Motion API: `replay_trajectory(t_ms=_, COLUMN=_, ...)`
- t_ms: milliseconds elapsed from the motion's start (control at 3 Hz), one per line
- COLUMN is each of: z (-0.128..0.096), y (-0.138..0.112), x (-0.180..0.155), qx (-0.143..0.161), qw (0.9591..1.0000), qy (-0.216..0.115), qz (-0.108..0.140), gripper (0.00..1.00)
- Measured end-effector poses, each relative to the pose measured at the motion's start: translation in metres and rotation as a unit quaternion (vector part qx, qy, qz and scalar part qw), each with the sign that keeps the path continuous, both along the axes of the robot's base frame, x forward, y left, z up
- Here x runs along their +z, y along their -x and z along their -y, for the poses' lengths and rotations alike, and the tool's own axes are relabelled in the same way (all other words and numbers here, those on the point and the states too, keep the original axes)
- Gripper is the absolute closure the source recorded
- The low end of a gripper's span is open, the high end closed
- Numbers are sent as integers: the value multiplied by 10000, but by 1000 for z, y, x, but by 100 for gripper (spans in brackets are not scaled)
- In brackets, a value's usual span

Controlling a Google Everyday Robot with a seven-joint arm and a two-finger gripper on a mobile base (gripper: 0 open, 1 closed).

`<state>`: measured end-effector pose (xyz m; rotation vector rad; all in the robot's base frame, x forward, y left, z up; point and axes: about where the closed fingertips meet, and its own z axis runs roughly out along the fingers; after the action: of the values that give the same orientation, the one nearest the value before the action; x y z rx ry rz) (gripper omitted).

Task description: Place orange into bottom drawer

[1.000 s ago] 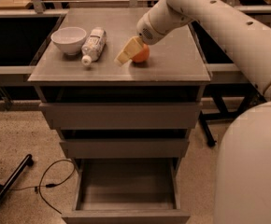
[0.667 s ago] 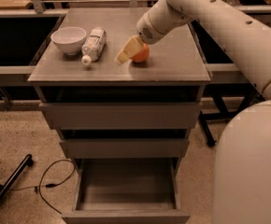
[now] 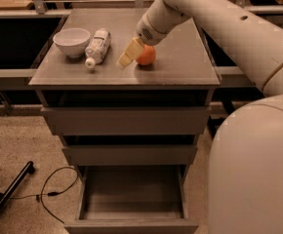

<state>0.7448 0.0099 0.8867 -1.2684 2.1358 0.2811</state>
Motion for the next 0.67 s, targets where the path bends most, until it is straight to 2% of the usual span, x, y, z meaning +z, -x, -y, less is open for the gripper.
replay_trajectory(t_ms=333, z=-6, y=-3, x=3, qx=68, qw=9999, qy=-47, qz=59, gripper=0)
replay_trajectory(t_ms=667, z=-3, y=-5, x=2, qx=34, qw=9999, qy=-83, qz=87, gripper=0)
